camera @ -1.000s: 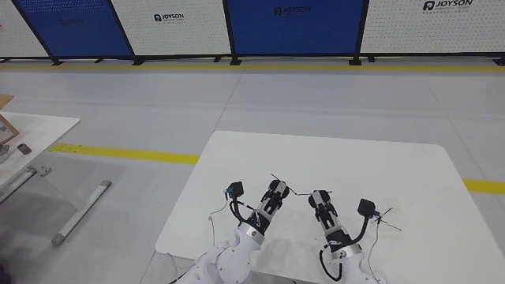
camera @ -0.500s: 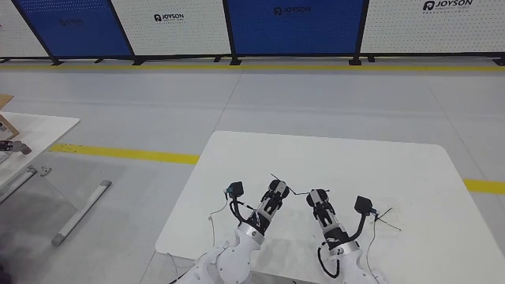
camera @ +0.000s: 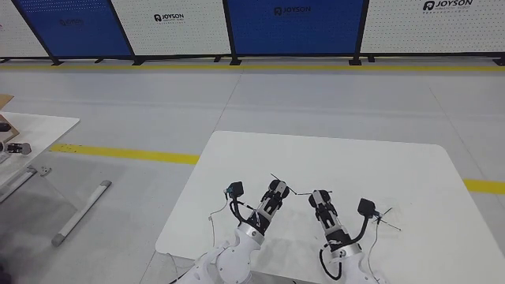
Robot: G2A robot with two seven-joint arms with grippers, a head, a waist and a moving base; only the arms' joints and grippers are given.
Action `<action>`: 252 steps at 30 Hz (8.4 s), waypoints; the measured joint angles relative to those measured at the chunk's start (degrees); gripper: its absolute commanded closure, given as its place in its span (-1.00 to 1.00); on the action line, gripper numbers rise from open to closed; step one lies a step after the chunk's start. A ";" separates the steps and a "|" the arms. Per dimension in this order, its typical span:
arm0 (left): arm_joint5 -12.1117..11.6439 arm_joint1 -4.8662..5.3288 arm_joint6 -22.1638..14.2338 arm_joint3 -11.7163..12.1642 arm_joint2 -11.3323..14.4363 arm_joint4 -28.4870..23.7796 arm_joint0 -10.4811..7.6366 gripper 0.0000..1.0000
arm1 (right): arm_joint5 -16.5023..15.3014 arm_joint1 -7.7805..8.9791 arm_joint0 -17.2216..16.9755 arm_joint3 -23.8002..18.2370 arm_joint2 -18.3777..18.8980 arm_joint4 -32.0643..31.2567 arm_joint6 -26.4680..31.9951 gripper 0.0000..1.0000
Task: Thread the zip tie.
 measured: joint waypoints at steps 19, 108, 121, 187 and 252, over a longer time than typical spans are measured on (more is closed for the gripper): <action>0.00 0.00 0.00 0.00 0.00 0.00 0.00 1.00 | 1.81 -0.63 0.60 0.06 -0.30 -0.87 0.57 1.00; -5.20 -1.44 -1.64 0.42 -1.28 -7.54 0.49 1.00 | -1.17 -2.57 0.59 0.84 -0.02 -1.67 -1.25 1.00; -4.13 -1.98 1.71 0.91 -0.43 -1.42 0.51 1.00 | -0.83 -2.71 0.52 0.64 0.41 -2.79 -0.89 1.00; -1.41 -3.33 -1.16 0.94 -1.06 3.14 1.15 1.00 | 0.41 -3.48 0.53 0.33 1.32 -3.88 0.52 1.00; -1.86 -3.98 -2.74 1.16 -1.28 7.22 1.31 1.00 | 4.58 -3.83 1.68 0.49 3.13 0.66 9.01 0.90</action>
